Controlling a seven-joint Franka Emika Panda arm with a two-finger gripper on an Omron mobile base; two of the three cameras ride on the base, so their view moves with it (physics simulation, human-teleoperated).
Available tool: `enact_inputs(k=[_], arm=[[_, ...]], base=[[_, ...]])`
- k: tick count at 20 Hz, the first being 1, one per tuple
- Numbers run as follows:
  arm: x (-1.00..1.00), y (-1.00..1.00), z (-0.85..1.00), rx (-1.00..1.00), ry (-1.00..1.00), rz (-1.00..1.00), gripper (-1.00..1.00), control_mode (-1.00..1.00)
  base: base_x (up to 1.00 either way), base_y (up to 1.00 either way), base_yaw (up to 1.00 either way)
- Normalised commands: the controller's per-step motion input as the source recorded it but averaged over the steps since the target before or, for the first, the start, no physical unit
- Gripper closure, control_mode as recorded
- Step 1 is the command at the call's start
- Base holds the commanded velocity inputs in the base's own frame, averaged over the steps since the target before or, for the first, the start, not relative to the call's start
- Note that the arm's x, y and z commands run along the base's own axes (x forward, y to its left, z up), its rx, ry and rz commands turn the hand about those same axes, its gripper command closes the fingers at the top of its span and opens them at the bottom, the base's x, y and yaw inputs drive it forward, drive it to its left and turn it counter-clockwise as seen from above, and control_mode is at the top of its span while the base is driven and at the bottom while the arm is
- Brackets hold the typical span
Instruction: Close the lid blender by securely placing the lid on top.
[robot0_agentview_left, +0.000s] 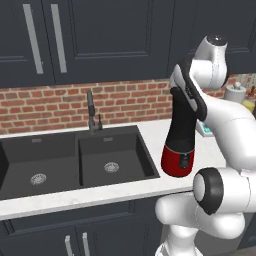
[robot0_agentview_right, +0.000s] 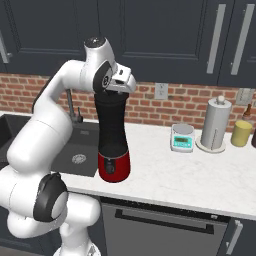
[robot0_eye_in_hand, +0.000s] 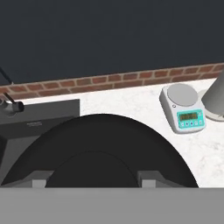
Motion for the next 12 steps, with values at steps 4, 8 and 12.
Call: enact_inputs(k=[4,8,12], arm=[[0.06,0.00,-0.83,0.00,0.00,0.00,1.00,-1.00],[0.00,-0.01,-0.77,0.00,-0.02,0.01,-1.00,-1.00],[0.00,0.00,-0.77,-0.01,-0.05,0.01,-1.00,-1.00]], base=[[0.00,0.00,0.00],[0.00,0.00,0.00],[0.00,0.00,0.00]])
